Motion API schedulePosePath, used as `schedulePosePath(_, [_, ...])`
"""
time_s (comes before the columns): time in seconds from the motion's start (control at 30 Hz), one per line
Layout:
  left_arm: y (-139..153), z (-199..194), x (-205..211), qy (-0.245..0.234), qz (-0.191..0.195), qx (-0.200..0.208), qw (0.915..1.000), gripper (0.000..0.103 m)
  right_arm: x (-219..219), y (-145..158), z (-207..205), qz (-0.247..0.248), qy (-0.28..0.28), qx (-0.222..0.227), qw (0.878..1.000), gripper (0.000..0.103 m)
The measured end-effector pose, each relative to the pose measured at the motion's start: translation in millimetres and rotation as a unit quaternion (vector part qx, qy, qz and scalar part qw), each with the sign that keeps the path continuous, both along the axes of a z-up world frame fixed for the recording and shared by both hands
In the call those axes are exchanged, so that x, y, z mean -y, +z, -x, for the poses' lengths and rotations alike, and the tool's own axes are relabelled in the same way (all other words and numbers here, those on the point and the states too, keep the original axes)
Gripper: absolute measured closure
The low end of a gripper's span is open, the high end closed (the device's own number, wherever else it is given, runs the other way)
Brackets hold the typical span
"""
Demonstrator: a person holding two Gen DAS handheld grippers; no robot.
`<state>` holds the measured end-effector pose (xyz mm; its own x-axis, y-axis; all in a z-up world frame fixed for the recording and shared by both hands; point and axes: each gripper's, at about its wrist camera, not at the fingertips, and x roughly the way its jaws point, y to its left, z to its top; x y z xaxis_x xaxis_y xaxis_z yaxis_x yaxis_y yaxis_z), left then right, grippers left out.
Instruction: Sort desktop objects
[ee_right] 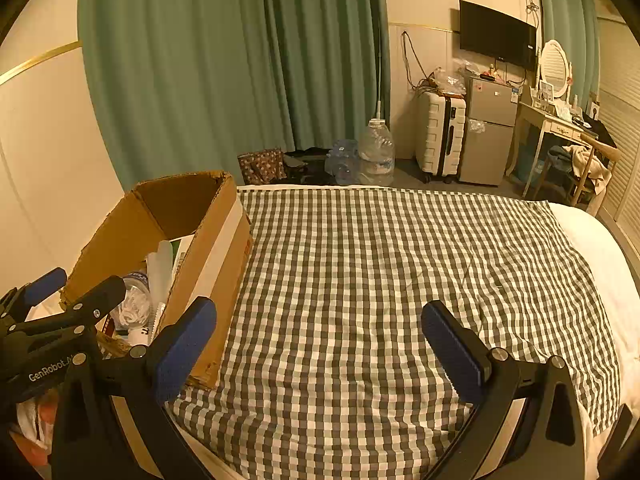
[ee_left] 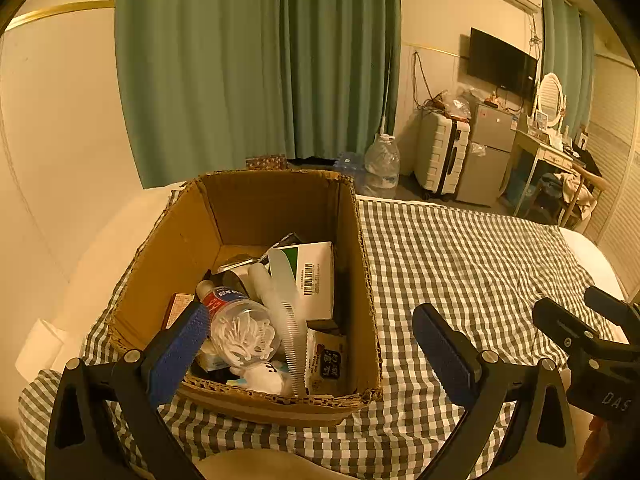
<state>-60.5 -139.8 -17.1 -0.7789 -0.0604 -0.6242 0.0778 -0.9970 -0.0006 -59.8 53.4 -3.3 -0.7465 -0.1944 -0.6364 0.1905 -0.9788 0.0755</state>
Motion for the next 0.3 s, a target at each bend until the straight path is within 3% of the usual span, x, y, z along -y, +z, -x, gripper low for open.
schedulePosePath(0.3, [0.2, -5.8, -2.0, 0.0, -0.025, 0.001, 0.9997, 0.0, -1.3, -0.1, -4.1, -0.006, 0.005, 0.003, 1.0, 0.0])
